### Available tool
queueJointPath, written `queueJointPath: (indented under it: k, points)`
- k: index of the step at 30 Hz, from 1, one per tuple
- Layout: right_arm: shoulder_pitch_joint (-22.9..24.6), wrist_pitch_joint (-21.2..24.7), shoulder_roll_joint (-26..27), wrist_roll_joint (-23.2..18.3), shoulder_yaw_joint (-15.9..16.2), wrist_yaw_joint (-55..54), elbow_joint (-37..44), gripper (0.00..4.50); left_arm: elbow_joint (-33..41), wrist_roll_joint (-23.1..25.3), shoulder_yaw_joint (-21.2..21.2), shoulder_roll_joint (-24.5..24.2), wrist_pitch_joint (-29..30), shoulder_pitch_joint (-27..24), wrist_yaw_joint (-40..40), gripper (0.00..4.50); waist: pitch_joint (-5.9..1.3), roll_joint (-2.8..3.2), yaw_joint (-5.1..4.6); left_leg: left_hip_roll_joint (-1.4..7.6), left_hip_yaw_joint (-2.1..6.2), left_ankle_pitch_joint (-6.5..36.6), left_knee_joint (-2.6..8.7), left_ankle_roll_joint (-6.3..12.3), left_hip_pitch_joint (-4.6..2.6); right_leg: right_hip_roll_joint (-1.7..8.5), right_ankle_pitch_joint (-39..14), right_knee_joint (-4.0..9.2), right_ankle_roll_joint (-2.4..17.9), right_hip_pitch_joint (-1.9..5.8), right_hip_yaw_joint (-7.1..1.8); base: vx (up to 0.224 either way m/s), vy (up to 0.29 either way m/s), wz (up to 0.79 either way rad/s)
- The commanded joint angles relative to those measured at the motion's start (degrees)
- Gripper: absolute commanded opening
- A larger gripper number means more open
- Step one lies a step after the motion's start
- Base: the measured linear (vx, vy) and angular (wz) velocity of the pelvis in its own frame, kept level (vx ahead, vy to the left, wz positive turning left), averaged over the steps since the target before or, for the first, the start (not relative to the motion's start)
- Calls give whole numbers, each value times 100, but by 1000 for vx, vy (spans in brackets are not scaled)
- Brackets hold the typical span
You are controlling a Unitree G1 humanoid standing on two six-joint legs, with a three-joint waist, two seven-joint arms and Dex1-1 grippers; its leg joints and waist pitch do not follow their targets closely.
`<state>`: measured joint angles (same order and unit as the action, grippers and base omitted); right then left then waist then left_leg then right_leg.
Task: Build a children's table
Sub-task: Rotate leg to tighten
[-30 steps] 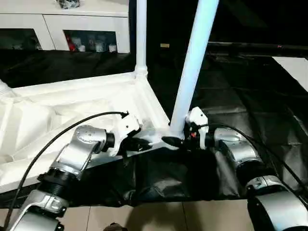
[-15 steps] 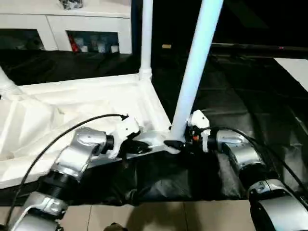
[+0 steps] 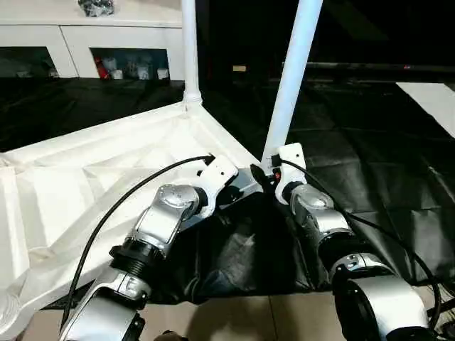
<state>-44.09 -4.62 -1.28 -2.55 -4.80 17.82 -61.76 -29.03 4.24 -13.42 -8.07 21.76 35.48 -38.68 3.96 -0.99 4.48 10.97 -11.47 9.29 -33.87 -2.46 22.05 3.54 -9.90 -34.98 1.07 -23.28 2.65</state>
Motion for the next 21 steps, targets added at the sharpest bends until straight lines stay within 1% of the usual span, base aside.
queueJointPath:
  k: [1, 2, 4, 6, 7, 8, 9, 10, 12, 14, 16, 17, 18, 19, 20, 21]
  points:
    - [24, 7, 616, -254, 172, 821, 0, 336, 254, -81, 33, 119, -322, 159, 128, 0, -479, 27, -13, 225, 122, 1197, 367, 135, -120, 448, -863, 390, 1209, 256, -240, 0, 0, 0]
    - [27, 3, 591, -227, 195, 850, 10, 343, 289, -105, 18, 90, -328, 133, 58, 0, -479, 33, -6, 227, 129, 1177, 368, 154, -114, 456, -821, 380, 1230, 266, -236, 0, 0, 0]
    - [19, -37, 539, -135, 253, 899, -11, 366, 364, -106, -31, 15, -335, 78, -64, 0, -474, 38, -29, 233, 134, 1139, 379, 163, -100, 451, -783, 369, 1277, 273, -226, 0, 0, 0]
    - [9, -58, 447, -66, 306, 1056, -19, 382, 477, -128, -83, -115, -380, -18, -287, 0, -465, 32, -66, 240, 132, 1214, 378, 151, -119, 459, -910, 381, 1332, 264, -230, 0, 0, 0]
    - [9, -72, 387, -31, 346, 1134, -12, 391, 524, -139, -116, -190, -436, -61, -418, 0, -456, 15, -82, 238, 133, 1240, 382, 159, -112, 459, -982, 394, 1334, 266, -229, 0, 0, 0]
    - [11, -88, 314, 8, 397, 1232, 0, 401, 577, -152, -155, -278, -505, -110, -573, 0, -451, 23, -106, 236, 136, 1288, 386, 149, -103, 467, -1088, 398, 1319, 272, -233, 0, 0, 0]
    - [25, -157, 106, 163, 546, 1420, -9, 401, 775, -226, -242, -529, -574, -250, -1011, 0, -445, 14, -125, 239, 138, 1345, 387, 140, -114, 464, -1210, 414, 1303, 259, -231, 0, 0, 0]
    - [38, -177, 29, 207, 599, 1552, -5, 401, 855, -273, -259, -622, -604, -302, -1170, 0, -443, 7, -145, 246, 146, 1373, 387, 129, -103, 476, -1321, 408, 1296, 265, -233, 0, 0, 0]
    - [69, -178, -77, 229, 668, 1850, 32, 401, 952, -365, -245, -742, -576, -358, -1366, 0, -439, 20, -160, 257, 133, 1396, 383, 125, -121, 469, -1326, 412, 1315, 241, -242, 0, 0, 0]
    - [111, -186, -187, 239, 725, 2161, 90, 401, 999, -390, -270, -881, -632, -391, -1550, 0, -427, 44, -138, 264, 121, 1463, 384, 126, -152, 447, -1303, 417, 1340, 214, -251, 0, 0, 0]
    - [209, -188, -344, 220, 809, 2794, 234, 401, 1024, -448, -253, -1063, -682, -422, -1788, 0, -426, 40, -123, 267, 127, 1545, 396, 97, -159, 446, -1362, 416, 1309, 221, -250, 0, 0, 0]
    - [209, -188, -344, 220, 809, 2794, 234, 401, 1024, -448, -253, -1063, -682, -422, -1788, 0, -420, 46, -113, 269, 127, 1568, 402, 82, -157, 441, -1366, 412, 1306, 221, -249, 0, 0, 0]
    - [325, -254, -488, 212, 908, 3231, 375, 401, 1035, -540, -231, -1167, -650, -433, -2020, 0, -417, 32, -92, 270, 124, 1582, 403, 75, -165, 440, -1387, 412, 1305, 223, -246, 0, 0, 0]
    - [397, -240, -564, 166, 951, 3501, 467, 401, 1026, -586, -219, -1210, -644, -432, -2131, 0, -422, 39, -83, 275, 124, 1571, 403, 74, -164, 447, -1381, 404, 1312, 221, -247, 0, 0, 0]
    - [463, -219, -641, 110, 1001, 3783, 558, 401, 1027, -645, -189, -1243, -642, -438, -2233, 0, -418, 13, -58, 276, 118, 1533, 400, 99, -154, 444, -1357, 401, 1303, 238, -245, 0, 0, 0]
    - [533, -205, -719, 60, 1059, 4064, 661, 401, 1007, -685, -149, -1262, -626, -433, -2278, 0, -421, 28, -42, 281, 111, 1511, 399, 120, -151, 439, -1326, 400, 1307, 232, -247, 0, 0, 0]
